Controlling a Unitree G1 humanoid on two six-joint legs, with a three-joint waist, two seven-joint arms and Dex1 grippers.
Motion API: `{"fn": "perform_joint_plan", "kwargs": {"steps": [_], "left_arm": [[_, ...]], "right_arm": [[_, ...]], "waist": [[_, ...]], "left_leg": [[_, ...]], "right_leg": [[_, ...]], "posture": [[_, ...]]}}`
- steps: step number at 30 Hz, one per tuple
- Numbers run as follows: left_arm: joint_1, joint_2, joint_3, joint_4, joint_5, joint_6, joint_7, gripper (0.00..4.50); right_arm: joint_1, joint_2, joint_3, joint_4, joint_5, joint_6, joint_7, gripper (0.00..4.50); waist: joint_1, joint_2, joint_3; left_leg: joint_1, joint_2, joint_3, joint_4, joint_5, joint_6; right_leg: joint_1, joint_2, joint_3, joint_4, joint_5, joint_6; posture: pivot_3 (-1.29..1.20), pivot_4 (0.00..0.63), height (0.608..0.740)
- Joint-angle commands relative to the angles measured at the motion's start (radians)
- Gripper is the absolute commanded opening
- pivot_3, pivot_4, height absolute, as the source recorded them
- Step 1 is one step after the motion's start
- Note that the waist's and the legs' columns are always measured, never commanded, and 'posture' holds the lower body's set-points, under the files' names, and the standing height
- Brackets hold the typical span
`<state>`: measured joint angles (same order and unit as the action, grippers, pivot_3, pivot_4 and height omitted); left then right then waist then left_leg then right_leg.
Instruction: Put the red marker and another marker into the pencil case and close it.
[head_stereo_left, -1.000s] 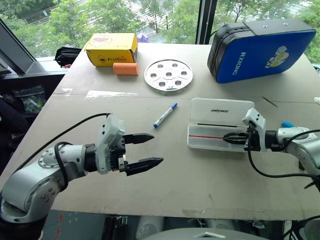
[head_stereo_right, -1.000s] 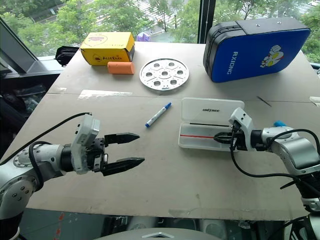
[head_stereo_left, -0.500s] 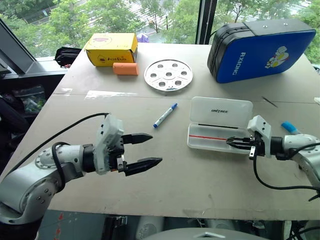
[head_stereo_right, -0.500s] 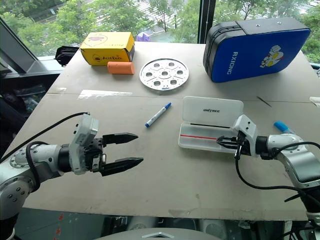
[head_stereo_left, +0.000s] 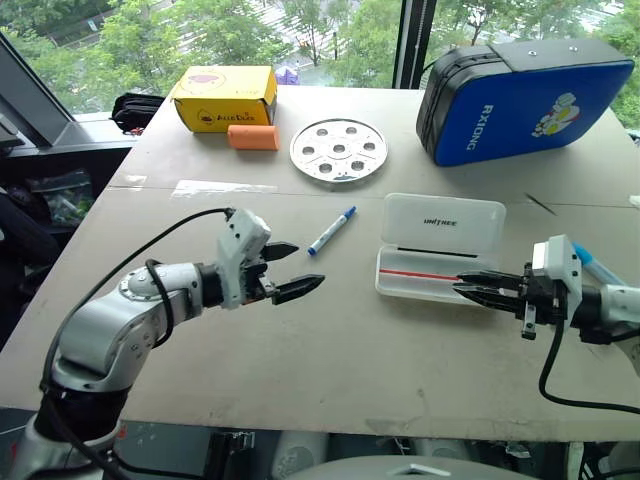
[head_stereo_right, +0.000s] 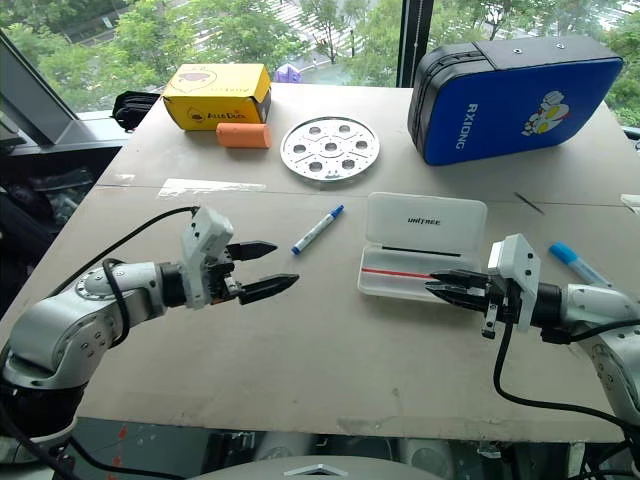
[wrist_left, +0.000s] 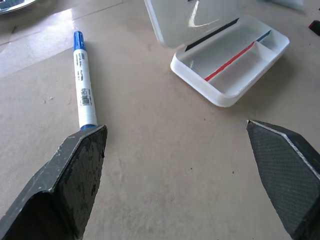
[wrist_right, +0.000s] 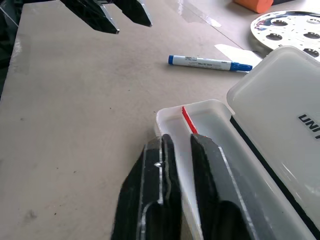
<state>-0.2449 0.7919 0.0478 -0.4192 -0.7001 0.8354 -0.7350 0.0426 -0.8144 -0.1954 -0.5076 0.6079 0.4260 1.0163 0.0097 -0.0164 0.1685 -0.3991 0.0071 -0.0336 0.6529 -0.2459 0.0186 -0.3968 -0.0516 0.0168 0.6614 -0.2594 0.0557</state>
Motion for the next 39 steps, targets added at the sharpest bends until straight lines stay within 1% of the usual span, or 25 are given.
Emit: {"fn": "perform_joint_plan", "kwargs": {"steps": [1,3,4,5,7,9,13,15,16,17,19,22,24,25,27,28,30,32,35,37,39], "left_arm": [[-0.083,-0.018,-0.041,0.091,0.067,-0.006,0.016,4.5],[-0.121,-0.032,-0.061,0.141,0.093,0.002,0.026,4.5],[-0.143,-0.043,-0.071,0.168,0.107,0.006,0.033,4.5],[-0.171,-0.06,-0.088,0.2,0.126,0.009,0.043,4.5],[-0.25,-0.109,-0.162,0.302,0.207,-0.016,0.061,4.5],[-0.315,-0.161,-0.229,0.404,0.276,-0.045,0.058,4.5],[-0.365,-0.216,-0.283,0.524,0.357,-0.099,0.04,4.5],[-0.382,-0.236,-0.323,0.591,0.408,-0.135,0.023,4.0],[-0.383,-0.24,-0.344,0.611,0.431,-0.149,0.009,3.67],[-0.379,-0.24,-0.357,0.626,0.453,-0.171,-0.003,3.18],[-0.372,-0.234,-0.361,0.635,0.471,-0.19,-0.034,2.53],[-0.357,-0.205,-0.324,0.629,0.471,-0.216,-0.082,1.21],[-0.348,-0.181,-0.278,0.608,0.439,-0.239,-0.139,0.27],[-0.343,-0.163,-0.252,0.586,0.412,-0.246,-0.186,0.05],[-0.343,-0.103,-0.194,0.512,0.322,-0.221,-0.315,0.05],[-0.347,-0.072,-0.184,0.484,0.293,-0.207,-0.376,0.05],[-0.363,0.001,-0.217,0.423,0.268,-0.205,-0.515,0.05],[-0.402,0.016,-0.259,0.391,0.259,-0.188,-0.581,0.05],[-0.485,-0.033,-0.346,0.4,0.309,-0.187,-0.61,0.05],[-0.589,-0.151,-0.475,0.486,0.419,-0.274,-0.618,0.05],[-0.671,-0.257,-0.54,0.6,0.491,-0.318,-0.593,0.05]], "right_arm": [[0.092,-0.018,-0.108,-0.142,0.061,0.022,-0.016,2.23],[0.143,-0.024,-0.146,-0.195,0.09,0.033,-0.015,3.24],[0.166,-0.023,-0.165,-0.22,0.107,0.035,-0.016,3.59],[0.192,-0.021,-0.188,-0.244,0.123,0.033,-0.012,4.09],[0.257,0.019,-0.248,-0.319,0.129,-0.016,-0.027,4.09],[0.312,0.048,-0.291,-0.381,0.156,-0.01,-0.073,4.09],[0.373,0.076,-0.312,-0.451,0.166,-0.004,-0.135,4.09],[0.415,0.094,-0.32,-0.493,0.157,-0.005,-0.171,4.14],[0.436,0.102,-0.325,-0.516,0.153,-0.007,-0.189,4.14],[0.46,0.105,-0.325,-0.53,0.152,-0.02,-0.208,4.14],[0.488,0.101,-0.318,-0.539,0.155,-0.05,-0.237,4.14],[0.526,0.103,-0.292,-0.54,0.141,-0.097,-0.289,4.14],[0.549,0.105,-0.272,-0.54,0.127,-0.123,-0.316,4.14],[0.562,0.105,-0.267,-0.54,0.123,-0.136,-0.326,4.14],[0.604,0.115,-0.269,-0.54,0.11,-0.163,-0.333,4.14],[0.623,0.12,-0.271,-0.54,0.101,-0.174,-0.335,4.14],[0.659,0.141,-0.282,-0.54,0.08,-0.192,-0.339,4.14],[0.691,0.155,-0.293,-0.54,0.067,-0.21,-0.343,4.14],[0.733,0.17,-0.313,-0.54,0.059,-0.236,-0.348,4.14],[0.801,0.186,-0.349,-0.54,0.065,-0.281,-0.35,4.14],[0.847,0.189,-0.366,-0.54,0.064,-0.312,-0.355,4.14]], "waist": [[0.004,0.0,0.0],[0.004,0.0,0.0],[0.002,0.0,0.0],[0.002,0.0,0.0],[0.006,0.0,0.0],[0.007,-0.001,0.0],[-0.001,-0.002,-0.001],[0.0,-0.001,-0.001],[0.002,0.0,-0.003],[0.002,0.0,-0.003],[0.002,0.0,-0.005],[0.002,-0.001,-0.006],[0.001,-0.001,-0.006],[0.0,-0.001,-0.006],[-0.005,-0.001,-0.006],[-0.005,-0.001,-0.006],[-0.005,-0.002,-0.004],[0.002,-0.002,-0.005],[0.011,-0.001,-0.005],[0.022,-0.001,-0.005],[0.023,-0.003,-0.005]], "left_leg": [[0.0,0.0,0.0,0.0,0.0,0.0],[0.0,-0.001,-0.001,0.0,0.0,0.0],[0.0,-0.001,0.0,0.0,0.0,0.0],[0.0,-0.001,0.0,0.0,0.0,0.0],[0.0,-0.001,0.0,0.0,0.0,0.0],[0.0,-0.002,-0.001,0.001,0.0,0.0],[0.0,-0.002,0.0,0.001,0.0,0.0],[0.001,-0.002,0.0,0.001,0.0,0.0],[0.001,-0.002,0.0,0.001,0.0,0.0],[0.001,-0.002,-0.001,0.001,0.0,0.0],[0.001,-0.002,0.0,0.001,0.0,0.0],[0.001,-0.002,0.0,0.001,0.0,0.0],[0.001,-0.001,0.0,0.001,0.0,0.0],[0.001,-0.001,0.0,0.001,0.0,0.0],[0.001,-0.001,0.0,0.001,0.0,0.0],[0.001,0.0,0.0,0.0,0.0,0.0],[0.0,0.001,-0.001,0.001,0.0,0.0],[0.0,0.001,-0.001,0.001,0.0,0.0],[0.0,0.0,0.0,0.002,0.0,0.0],[0.0,-0.002,0.001,0.003,0.0,0.0],[-0.001,-0.005,0.003,0.004,0.0,0.0]], "right_leg": [[0.0,0.0,0.0,0.0,0.0,0.0],[0.0,0.001,-0.001,0.0,0.0,0.0],[0.0,0.001,-0.001,0.0,0.0,0.0],[0.0,0.001,0.0,0.0,0.0,0.0],[0.0,0.001,0.0,0.0,0.0,0.0],[0.001,0.001,-0.002,0.0,0.0,0.0],[0.001,0.001,0.0,0.0,0.0,0.0],[0.001,0.001,0.0,0.001,0.0,0.0],[0.001,0.001,0.0,0.001,0.0,0.0],[0.001,0.002,0.0,0.001,0.0,0.0],[0.001,0.001,0.0,0.001,0.0,0.0],[0.001,0.001,0.0,0.001,0.0,0.0],[0.001,0.001,0.0,0.001,0.0,0.0],[0.001,0.001,0.0,0.001,0.0,0.0],[0.001,0.002,0.0,0.001,0.0,0.0],[0.0,0.002,0.0,0.001,0.0,0.0],[0.0,0.002,-0.001,0.001,0.0,0.0],[0.0,0.002,-0.001,0.001,0.0,0.0],[0.001,0.0,-0.001,0.0,0.0,0.0],[0.002,0.0,-0.001,0.0,0.0,0.0],[0.004,0.0,-0.002,-0.001,-0.001,0.001]], "posture": [[0.0,0.15,0.74],[0.0,0.15,0.74],[0.0,0.15,0.74],[0.0,0.15,0.74],[0.0,0.15,0.74],[0.0,0.15,0.74],[0.0,0.15,0.74],[0.0,0.15,0.74],[0.0,0.15,0.74],[0.0,0.15,0.74],[0.0,0.15,0.74],[0.0,0.15,0.74],[0.0,0.15,0.74],[0.0,0.15,0.74],[0.0,0.15,0.74],[0.0,0.15,0.74],[0.0,0.15,0.74],[0.0,0.15,0.74],[0.0,0.15,0.74],[0.0,0.15,0.74],[0.0,0.15,0.74]]}}
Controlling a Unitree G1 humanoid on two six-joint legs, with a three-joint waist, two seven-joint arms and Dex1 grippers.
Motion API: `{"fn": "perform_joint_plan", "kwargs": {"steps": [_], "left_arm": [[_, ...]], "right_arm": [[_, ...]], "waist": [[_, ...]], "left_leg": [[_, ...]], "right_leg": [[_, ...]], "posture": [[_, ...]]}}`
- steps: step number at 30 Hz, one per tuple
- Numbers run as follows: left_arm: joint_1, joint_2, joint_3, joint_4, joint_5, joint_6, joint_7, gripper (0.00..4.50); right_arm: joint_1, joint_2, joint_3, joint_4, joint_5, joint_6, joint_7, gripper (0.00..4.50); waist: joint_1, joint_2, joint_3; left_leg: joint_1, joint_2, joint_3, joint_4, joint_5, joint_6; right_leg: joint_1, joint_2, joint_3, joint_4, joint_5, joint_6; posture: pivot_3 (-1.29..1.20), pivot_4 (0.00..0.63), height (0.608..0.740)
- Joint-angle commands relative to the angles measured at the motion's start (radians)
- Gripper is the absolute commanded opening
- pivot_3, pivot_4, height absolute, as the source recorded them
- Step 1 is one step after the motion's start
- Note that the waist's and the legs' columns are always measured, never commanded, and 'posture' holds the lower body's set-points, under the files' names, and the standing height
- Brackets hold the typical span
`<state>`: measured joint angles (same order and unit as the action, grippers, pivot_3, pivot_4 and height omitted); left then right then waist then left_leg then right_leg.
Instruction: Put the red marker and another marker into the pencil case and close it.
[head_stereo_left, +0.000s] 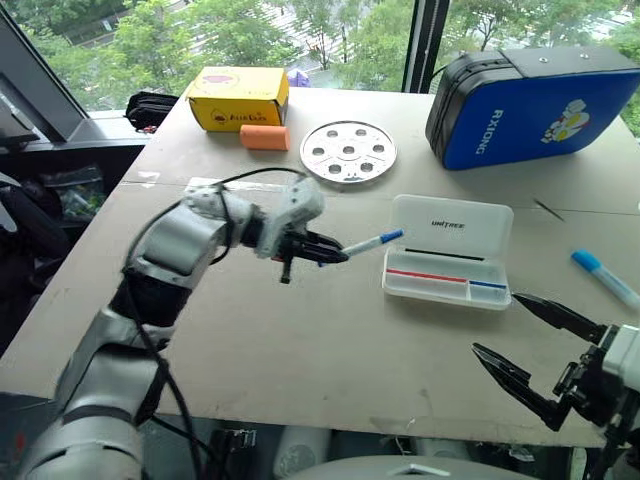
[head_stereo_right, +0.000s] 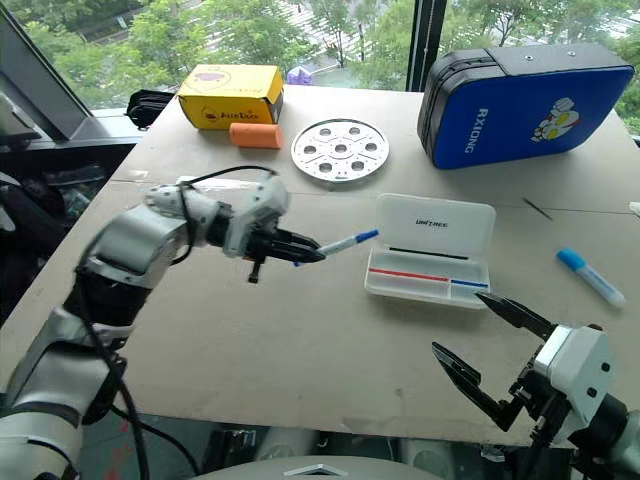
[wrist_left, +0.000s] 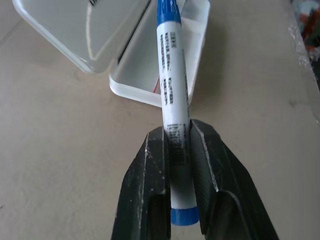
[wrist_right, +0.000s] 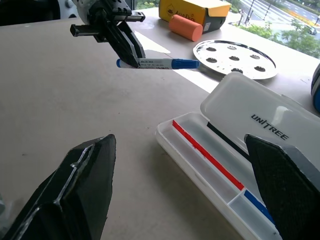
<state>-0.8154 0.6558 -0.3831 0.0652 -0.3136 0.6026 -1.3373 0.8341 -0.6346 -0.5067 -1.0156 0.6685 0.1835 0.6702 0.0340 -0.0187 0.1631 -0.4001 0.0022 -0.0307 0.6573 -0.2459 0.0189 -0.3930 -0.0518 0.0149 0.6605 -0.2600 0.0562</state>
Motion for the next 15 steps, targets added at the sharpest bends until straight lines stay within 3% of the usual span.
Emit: {"fn": "perform_joint_plan", "kwargs": {"steps": [1,5,10,12,13,15], "left_arm": [[-0.126,-0.153,-0.119,0.166,0.127,-0.099,0.02,0.05],[-0.214,-0.286,-0.164,0.343,0.217,-0.175,0.07,0.05],[-0.29,-0.406,-0.191,0.527,0.312,-0.276,0.112,0.05],[-0.301,-0.426,-0.185,0.554,0.326,-0.29,0.103,1.08],[-0.305,-0.435,-0.175,0.558,0.327,-0.285,0.101,1.24],[-0.302,-0.435,-0.147,0.525,0.311,-0.244,0.087,2.14]], "right_arm": [[0.073,0.009,-0.058,-0.032,-0.001,-0.082,-0.015,4.14],[0.125,0.005,-0.055,-0.032,-0.007,-0.131,-0.045,4.14],[0.219,-0.001,-0.033,-0.032,-0.029,-0.23,-0.093,4.14],[0.248,-0.005,-0.031,-0.032,-0.033,-0.251,-0.113,4.14],[0.259,-0.006,-0.03,-0.032,-0.032,-0.255,-0.124,4.14],[0.276,-0.009,-0.036,-0.032,-0.033,-0.244,-0.147,4.14]], "waist": [[-0.004,-0.001,0.0],[-0.038,-0.001,0.001],[-0.037,0.0,0.001],[-0.039,0.0,0.001],[-0.039,0.0,0.001],[-0.038,0.0,0.001]], "left_leg": [[-0.001,0.0,0.0,0.001,0.0,0.001],[-0.001,0.003,-0.001,0.004,-0.003,0.005],[-0.002,0.004,0.0,0.004,-0.004,0.007],[-0.002,0.004,0.0,0.004,-0.004,0.007],[-0.002,0.004,0.0,0.004,-0.004,0.007],[-0.002,0.004,-0.001,0.004,-0.004,0.007]], "right_leg": [[0.0,0.001,0.0,0.0,0.0,0.0],[-0.003,0.003,0.004,0.002,0.0,0.0],[-0.003,0.005,0.002,0.002,-0.001,0.001],[-0.003,0.005,0.003,0.001,-0.001,0.001],[-0.003,0.004,0.003,0.001,-0.001,0.001],[-0.003,0.004,0.003,0.001,-0.001,0.001]], "posture": [[0.0,0.15,0.74],[0.0,0.15,0.74],[0.0,0.15,0.74],[0.0,0.15,0.74],[0.0,0.15,0.74],[0.0,0.15,0.74]]}}
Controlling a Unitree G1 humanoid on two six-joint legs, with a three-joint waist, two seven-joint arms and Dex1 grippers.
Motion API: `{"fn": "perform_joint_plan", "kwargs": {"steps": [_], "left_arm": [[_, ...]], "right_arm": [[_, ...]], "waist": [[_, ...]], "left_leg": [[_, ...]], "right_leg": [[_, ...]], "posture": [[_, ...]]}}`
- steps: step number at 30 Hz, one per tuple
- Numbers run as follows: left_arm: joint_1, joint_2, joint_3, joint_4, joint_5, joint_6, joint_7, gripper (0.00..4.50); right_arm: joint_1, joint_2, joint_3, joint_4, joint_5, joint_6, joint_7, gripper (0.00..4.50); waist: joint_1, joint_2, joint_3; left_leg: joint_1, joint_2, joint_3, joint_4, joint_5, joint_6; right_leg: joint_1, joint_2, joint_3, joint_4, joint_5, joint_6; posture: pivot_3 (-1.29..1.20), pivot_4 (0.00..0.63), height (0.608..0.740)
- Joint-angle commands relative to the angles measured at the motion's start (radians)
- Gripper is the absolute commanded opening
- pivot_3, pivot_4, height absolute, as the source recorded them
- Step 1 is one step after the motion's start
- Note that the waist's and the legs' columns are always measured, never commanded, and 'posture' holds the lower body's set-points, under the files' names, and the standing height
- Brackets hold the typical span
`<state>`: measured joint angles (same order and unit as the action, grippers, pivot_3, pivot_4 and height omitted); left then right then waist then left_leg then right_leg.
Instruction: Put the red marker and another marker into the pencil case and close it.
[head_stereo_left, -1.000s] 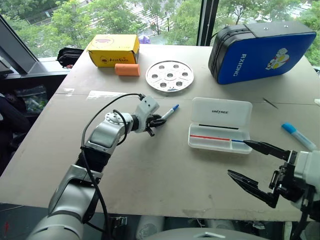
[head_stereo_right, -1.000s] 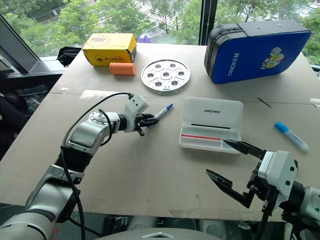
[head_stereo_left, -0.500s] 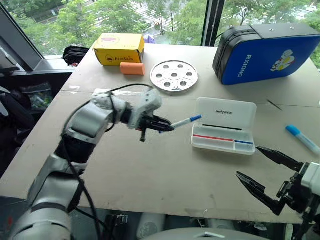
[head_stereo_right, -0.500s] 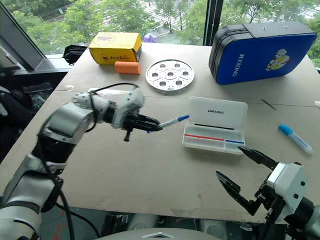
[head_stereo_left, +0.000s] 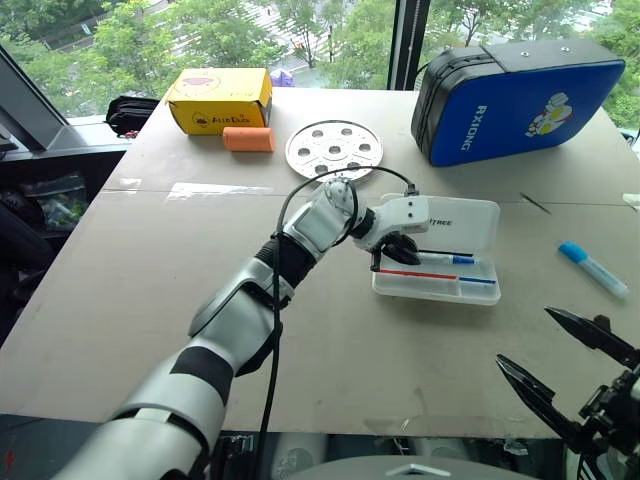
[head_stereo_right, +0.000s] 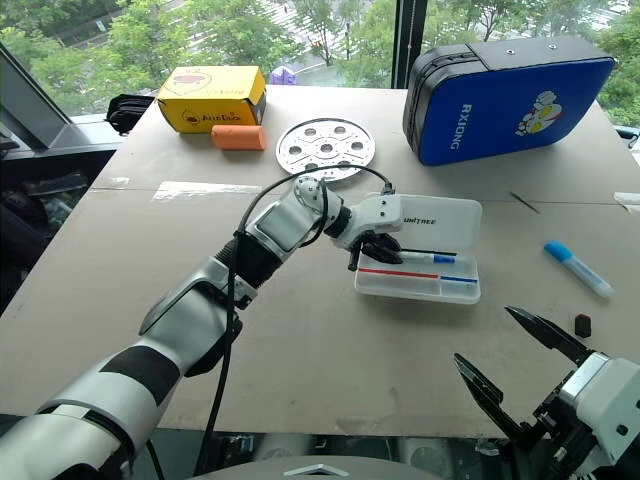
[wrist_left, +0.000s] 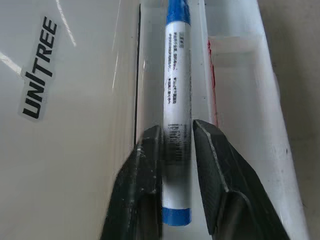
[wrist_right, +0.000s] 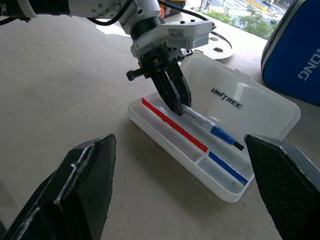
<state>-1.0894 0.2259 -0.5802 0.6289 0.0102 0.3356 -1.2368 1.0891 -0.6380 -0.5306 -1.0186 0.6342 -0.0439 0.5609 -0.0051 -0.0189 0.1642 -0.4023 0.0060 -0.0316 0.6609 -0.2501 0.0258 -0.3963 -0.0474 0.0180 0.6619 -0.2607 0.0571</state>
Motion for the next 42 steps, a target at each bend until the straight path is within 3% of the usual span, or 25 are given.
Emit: {"fn": "perform_joint_plan", "kwargs": {"steps": [1,2,9,13,17,20,22,27,33,40,41,42], "left_arm": [[-0.022,0.008,0.065,-0.076,-0.027,0.054,-0.029,2.61],[-0.011,0.031,0.089,-0.13,-0.055,0.1,-0.054,3.06],[0.212,0.24,0.299,-0.635,-0.345,0.357,-0.175,3.06],[0.44,0.353,0.512,-0.934,-0.527,0.562,-0.064,3.06],[0.567,0.368,0.607,-1.12,-0.639,0.663,0.052,3.06],[0.638,0.361,0.64,-1.23,-0.702,0.685,0.136,3.06],[0.671,0.365,0.649,-1.278,-0.741,0.687,0.17,3.06],[0.724,0.389,0.671,-1.322,-0.82,0.676,0.229,3.06],[0.741,0.415,0.654,-1.336,-0.857,0.639,0.26,3.06],[0.748,0.418,0.644,-1.339,-0.892,0.624,0.318,3.14],[0.751,0.418,0.643,-1.336,-0.894,0.619,0.323,3.14],[0.757,0.422,0.642,-1.331,-0.893,0.611,0.322,3.14]], "right_arm": [[0.024,-0.007,-0.018,-0.029,0.008,-0.002,-0.054,4.14],[0.015,-0.008,-0.029,-0.029,0.021,0.02,-0.081,4.14],[-0.168,-0.093,-0.161,0.042,0.1,0.319,-0.218,4.14],[-0.467,-0.397,-0.177,0.339,0.213,0.659,-0.197,4.14],[-0.732,-0.601,0.013,0.62,0.111,0.762,-0.119,4.14],[-1.075,-0.672,0.307,0.884,-0.009,0.83,-0.018,4.14],[-1.28,-0.658,0.473,1.028,-0.133,0.868,0.014,4.14],[-1.638,-0.561,0.737,1.351,-0.352,0.861,0.184,4.14],[-1.813,-0.457,0.832,1.651,-0.508,0.802,0.294,4.14],[-1.793,-0.462,0.766,1.714,-0.524,0.769,0.384,0.88],[-1.776,-0.471,0.751,1.697,-0.519,0.769,0.4,0.53],[-1.742,-0.484,0.725,1.664,-0.507,0.749,0.416,0.52]], "waist": [[0.001,0.0,0.0],[0.001,0.0,0.0],[-0.01,0.004,0.0],[0.005,0.006,0.001],[0.012,0.007,0.002],[0.008,0.005,0.003],[0.016,0.005,0.004],[0.003,0.007,0.005],[-0.004,0.008,0.005],[0.003,0.008,0.005],[0.005,0.008,0.005],[0.006,0.008,0.005]], "left_leg": [[0.0,0.0,0.0,0.0,0.0,0.0],[0.0,0.0,-0.001,0.0,0.0,0.0],[0.002,0.005,0.001,-0.002,0.0,0.0],[0.003,0.005,0.003,0.001,0.0,0.0],[0.001,0.003,0.004,0.005,-0.001,0.001],[0.001,0.001,0.004,0.007,-0.001,0.001],[0.001,0.001,0.003,0.007,-0.001,0.001],[0.0,0.0,0.004,0.006,-0.001,0.001],[0.0,0.0,0.004,0.005,-0.001,0.001],[0.0,0.0,0.003,0.006,-0.001,0.001],[0.0,0.0,0.003,0.006,-0.001,0.001],[0.0,0.0,0.003,0.006,-0.001,0.001]], "right_leg": [[0.0,0.0,0.0,0.0,0.0,0.0],[0.0,0.0,0.0,0.0,0.0,0.0],[0.0,0.0,0.003,0.001,0.0,-0.001],[0.001,-0.001,0.005,0.001,0.0,-0.001],[0.002,-0.002,0.005,0.0,0.0,0.0],[0.004,-0.004,0.005,-0.001,0.0,0.0],[0.003,-0.004,0.004,-0.001,0.0,0.0],[0.0,-0.004,0.005,0.0,0.0,0.0],[0.0,-0.004,0.004,0.001,0.001,0.0],[0.001,-0.005,0.004,0.001,0.001,0.0],[0.002,-0.005,0.004,0.001,0.001,0.001],[0.001,-0.006,0.004,0.001,0.001,0.001]], "posture": [[0.0,0.15,0.74],[0.0,0.15,0.74],[0.0,0.15,0.74],[0.0,0.15,0.74],[0.0,0.15,0.74],[0.0,0.15,0.74],[0.0,0.15,0.74],[0.0,0.15,0.74],[0.0,0.15,0.74],[0.0,0.15,0.74],[0.0,0.15,0.74],[0.0,0.15,0.74]]}}
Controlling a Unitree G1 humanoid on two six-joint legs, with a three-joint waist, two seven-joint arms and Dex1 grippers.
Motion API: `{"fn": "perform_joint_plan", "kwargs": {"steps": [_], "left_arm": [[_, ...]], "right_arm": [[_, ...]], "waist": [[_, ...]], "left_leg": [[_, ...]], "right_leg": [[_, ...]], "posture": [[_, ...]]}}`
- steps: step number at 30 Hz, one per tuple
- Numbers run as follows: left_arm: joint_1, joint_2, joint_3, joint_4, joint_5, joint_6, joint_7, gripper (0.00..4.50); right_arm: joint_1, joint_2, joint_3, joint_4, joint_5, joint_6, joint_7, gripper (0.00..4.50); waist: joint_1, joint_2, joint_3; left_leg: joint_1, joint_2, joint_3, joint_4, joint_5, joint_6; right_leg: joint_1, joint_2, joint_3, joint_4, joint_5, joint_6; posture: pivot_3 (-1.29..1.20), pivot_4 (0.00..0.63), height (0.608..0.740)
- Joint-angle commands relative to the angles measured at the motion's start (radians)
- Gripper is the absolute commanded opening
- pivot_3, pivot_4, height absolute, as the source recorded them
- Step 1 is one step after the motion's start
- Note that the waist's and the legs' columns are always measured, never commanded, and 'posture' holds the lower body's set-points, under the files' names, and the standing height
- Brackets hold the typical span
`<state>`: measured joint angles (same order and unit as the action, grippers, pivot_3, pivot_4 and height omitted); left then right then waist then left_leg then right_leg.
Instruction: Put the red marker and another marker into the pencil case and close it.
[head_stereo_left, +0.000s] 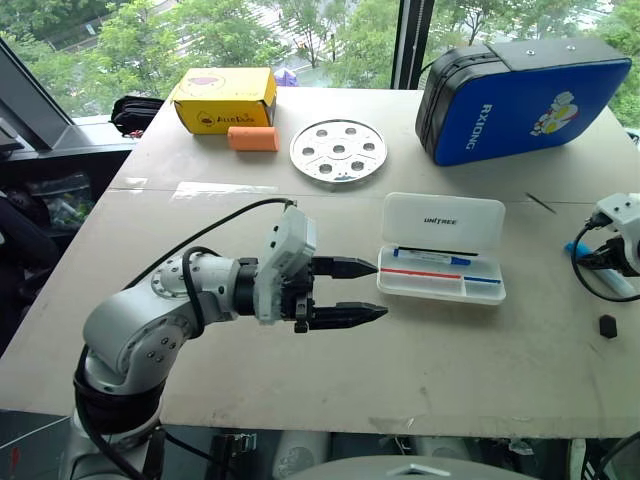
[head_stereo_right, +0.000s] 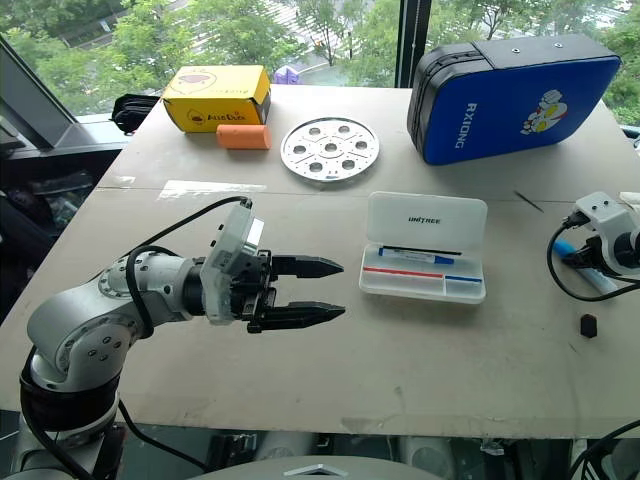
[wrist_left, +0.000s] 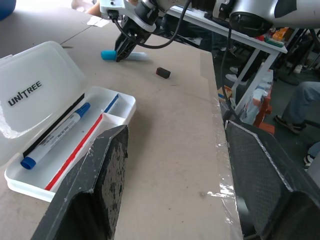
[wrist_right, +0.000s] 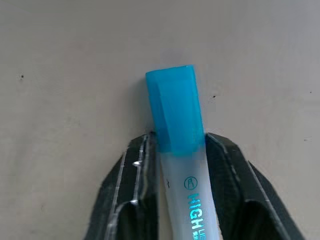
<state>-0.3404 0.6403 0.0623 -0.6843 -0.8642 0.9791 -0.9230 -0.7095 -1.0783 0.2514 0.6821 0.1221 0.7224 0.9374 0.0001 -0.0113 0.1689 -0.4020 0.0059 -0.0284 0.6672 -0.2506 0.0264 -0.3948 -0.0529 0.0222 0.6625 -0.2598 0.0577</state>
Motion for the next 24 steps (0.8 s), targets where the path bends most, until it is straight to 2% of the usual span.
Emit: {"fn": "perform_joint_plan", "kwargs": {"steps": [1,4,6,8,10,14,19,24], "left_arm": [[0.013,0.011,-0.002,-0.014,-0.018,-0.04,0.007,3.14],[0.027,0.03,0.002,-0.005,-0.017,-0.056,0.0,3.14],[0.051,0.055,0.021,-0.002,-0.017,-0.067,-0.007,3.14],[0.088,0.086,0.045,-0.003,-0.019,-0.081,-0.018,3.14],[0.129,0.112,0.078,-0.001,-0.033,-0.087,-0.026,3.14],[0.306,0.204,0.152,-0.013,0.026,-0.174,-0.116,3.14],[0.432,0.239,0.225,-0.026,0.028,-0.228,-0.133,3.14],[0.491,0.244,0.255,-0.06,0.022,-0.247,-0.108,3.14]], "right_arm": [[0.089,-0.054,-0.093,-0.073,0.028,-0.03,0.058,0.52],[0.194,-0.089,-0.217,-0.259,0.128,-0.001,0.138,0.52],[0.273,-0.111,-0.291,-0.525,0.21,0.061,0.173,0.52],[0.302,-0.11,-0.305,-0.748,0.25,0.118,0.163,0.52],[0.289,-0.102,-0.254,-0.918,0.254,0.162,0.148,0.52],[0.148,-0.014,-0.012,-1.151,0.199,0.278,0.098,0.52],[-0.019,0.127,0.194,-1.198,0.159,0.377,0.065,0.52],[-0.131,0.22,0.291,-1.163,0.141,0.465,0.025,0.52]], "waist": [[0.006,0.0,0.0],[0.008,0.001,0.0],[0.003,0.003,0.001],[-0.014,0.005,0.001],[-0.026,0.006,0.001],[-0.035,0.005,0.001],[-0.013,0.005,0.002],[-0.002,0.004,0.002]], "left_leg": [[0.0,0.0,0.0,0.0,0.0,0.0],[0.0,0.0,0.0,-0.001,0.0,0.0],[0.0,0.0,-0.001,-0.001,0.0,0.0],[0.001,0.001,0.0,-0.002,0.0,0.0],[0.003,0.003,0.001,-0.003,0.0,0.0],[0.003,0.005,-0.002,-0.003,0.0,0.0],[0.001,0.003,-0.002,-0.004,0.0,0.0],[0.0,0.001,-0.002,-0.004,0.0,0.0]], "right_leg": [[0.0,0.0,0.0,0.0,0.0,0.0],[-0.001,0.0,0.0,0.0,0.0,0.0],[-0.001,0.0,0.0,0.0,0.0,0.0],[-0.001,0.001,0.001,0.001,0.0,0.0],[-0.001,0.002,0.002,0.002,0.0,0.0],[-0.001,0.006,-0.001,0.002,0.0,0.0],[-0.003,0.002,-0.002,0.0,0.0,-0.001],[-0.002,-0.003,-0.003,-0.002,0.0,-0.001]], "posture": [[0.0,0.15,0.74],[0.0,0.15,0.74],[0.0,0.15,0.74],[0.0,0.15,0.74],[0.0,0.15,0.74],[0.0,0.15,0.74],[0.0,0.15,0.74],[0.0,0.15,0.74]]}}
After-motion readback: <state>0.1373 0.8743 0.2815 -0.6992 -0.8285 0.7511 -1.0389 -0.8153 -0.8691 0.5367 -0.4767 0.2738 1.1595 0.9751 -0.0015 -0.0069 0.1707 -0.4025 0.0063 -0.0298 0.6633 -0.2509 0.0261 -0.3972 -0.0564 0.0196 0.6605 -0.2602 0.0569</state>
